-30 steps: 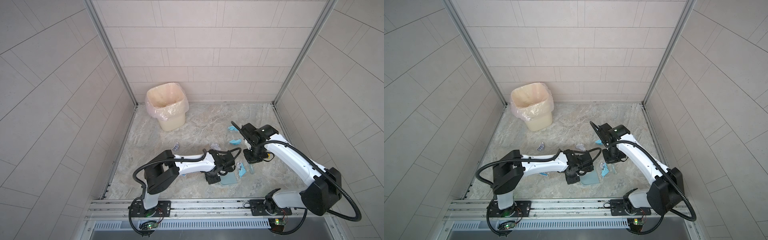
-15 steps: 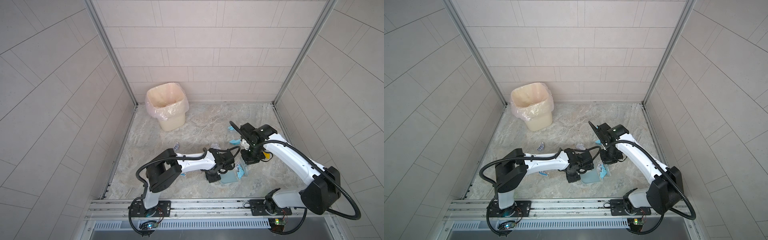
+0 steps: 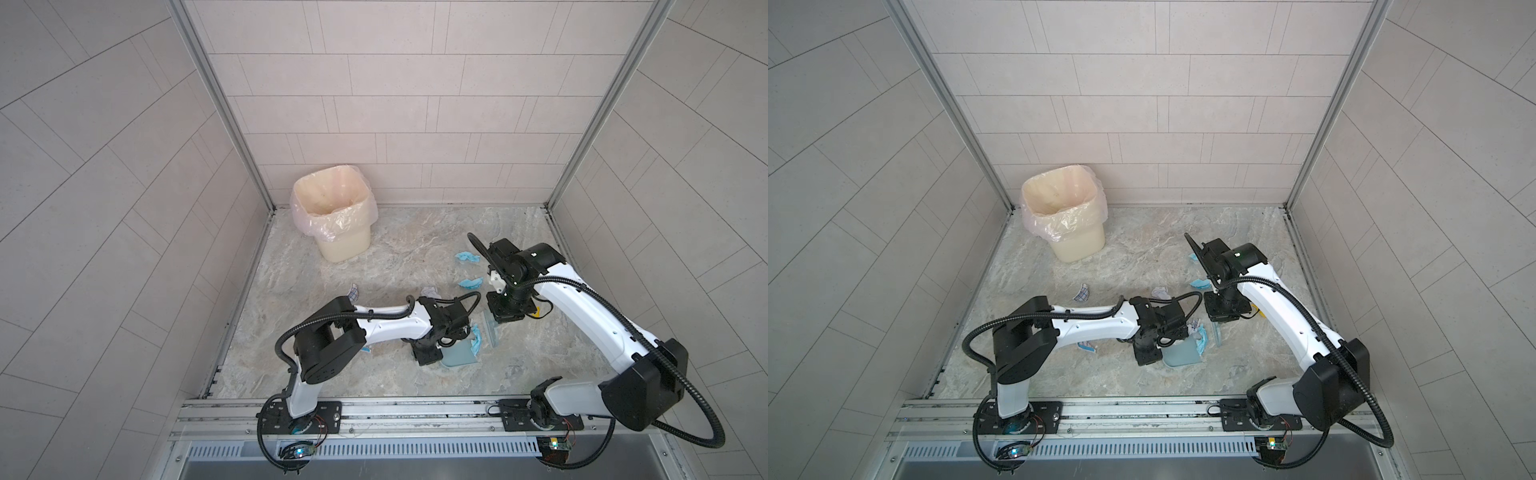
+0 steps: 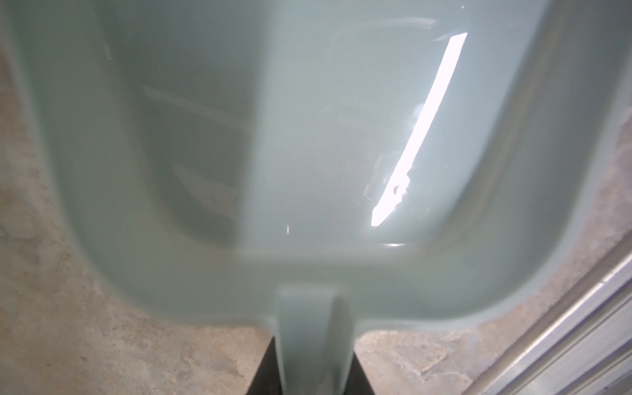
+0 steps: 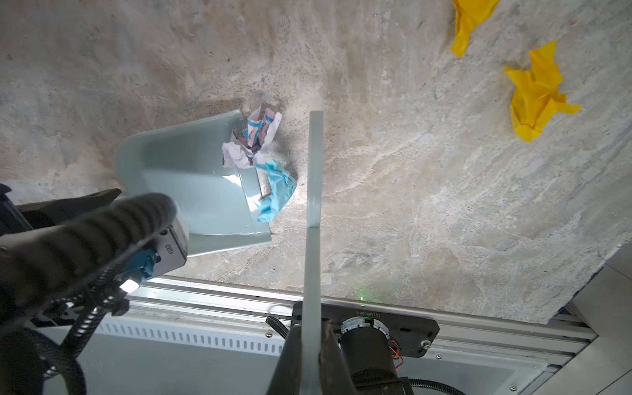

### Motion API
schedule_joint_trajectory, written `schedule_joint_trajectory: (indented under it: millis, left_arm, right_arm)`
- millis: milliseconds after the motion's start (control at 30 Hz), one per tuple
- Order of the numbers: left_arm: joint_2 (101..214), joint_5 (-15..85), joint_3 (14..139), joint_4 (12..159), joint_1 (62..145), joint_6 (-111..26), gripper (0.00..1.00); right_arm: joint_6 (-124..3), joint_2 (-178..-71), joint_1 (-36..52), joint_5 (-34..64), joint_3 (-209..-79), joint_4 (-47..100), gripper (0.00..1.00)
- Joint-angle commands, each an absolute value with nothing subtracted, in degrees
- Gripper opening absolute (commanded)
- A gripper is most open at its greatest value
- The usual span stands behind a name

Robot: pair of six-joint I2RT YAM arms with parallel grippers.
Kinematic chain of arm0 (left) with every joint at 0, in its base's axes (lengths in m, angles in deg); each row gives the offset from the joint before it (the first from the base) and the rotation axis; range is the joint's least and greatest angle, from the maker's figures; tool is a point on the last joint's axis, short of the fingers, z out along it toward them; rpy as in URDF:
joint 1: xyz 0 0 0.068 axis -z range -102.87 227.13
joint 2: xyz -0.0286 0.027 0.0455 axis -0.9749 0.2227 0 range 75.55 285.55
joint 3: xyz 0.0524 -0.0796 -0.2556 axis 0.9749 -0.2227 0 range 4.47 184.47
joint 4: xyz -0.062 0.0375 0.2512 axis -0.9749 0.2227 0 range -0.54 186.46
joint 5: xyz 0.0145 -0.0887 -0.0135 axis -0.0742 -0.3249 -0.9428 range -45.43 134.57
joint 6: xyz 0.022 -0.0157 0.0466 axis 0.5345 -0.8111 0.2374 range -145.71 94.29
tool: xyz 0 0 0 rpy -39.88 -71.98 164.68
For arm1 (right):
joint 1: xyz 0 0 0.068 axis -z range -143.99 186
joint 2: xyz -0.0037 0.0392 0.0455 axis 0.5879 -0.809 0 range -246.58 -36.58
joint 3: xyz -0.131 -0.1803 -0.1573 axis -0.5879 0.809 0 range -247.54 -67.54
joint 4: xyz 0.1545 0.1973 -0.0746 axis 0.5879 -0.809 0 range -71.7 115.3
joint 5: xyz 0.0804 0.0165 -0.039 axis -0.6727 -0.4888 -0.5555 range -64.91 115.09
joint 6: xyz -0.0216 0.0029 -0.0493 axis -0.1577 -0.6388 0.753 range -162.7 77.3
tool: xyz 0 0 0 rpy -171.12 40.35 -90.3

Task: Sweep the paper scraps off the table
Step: 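Sweep the printed and light blue scraps into the dustpan with the right gripper's brush, then lift the dustpan with the left gripper and carry it to the bin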

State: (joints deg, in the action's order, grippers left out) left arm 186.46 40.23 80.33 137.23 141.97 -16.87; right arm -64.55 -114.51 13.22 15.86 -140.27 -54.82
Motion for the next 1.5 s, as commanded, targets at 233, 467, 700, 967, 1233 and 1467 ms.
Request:
schedule_joint_trajectory:
  millis: [233,467,700,967,1233,1467]
  left_arm:
    - [187.1,40.0,80.1,136.9,141.7,-17.4,0.0]
    - [186.6,40.3,79.1,136.1,141.6,-18.0,0.0]
    - [186.1,40.2,78.1,135.4,141.6,-18.6,0.0]
    - [184.2,40.7,75.9,132.9,141.7,-19.9,0.0]
    - [179.0,41.6,72.4,128.2,141.1,-23.5,0.0]
    - [171.7,44.4,69.8,126.9,139.7,-26.3,0.0]
  right_arm:
    - [-64.1,-117.0,8.6,14.3,-141.0,-53.6,0.0]
    - [-65.9,-115.2,6.7,7.3,-142.6,-53.4,0.0]
    - [-65.9,-113.5,8.7,11.4,-143.9,-56.5,0.0]
    - [-64.3,-111.4,13.3,17.3,-143.9,-59.4,0.0]
    - [-63.5,-109.5,17.5,16.7,-144.2,-58.8,0.0]
    - [-63.2,-107.5,20.4,12.4,-141.6,-56.1,0.0]
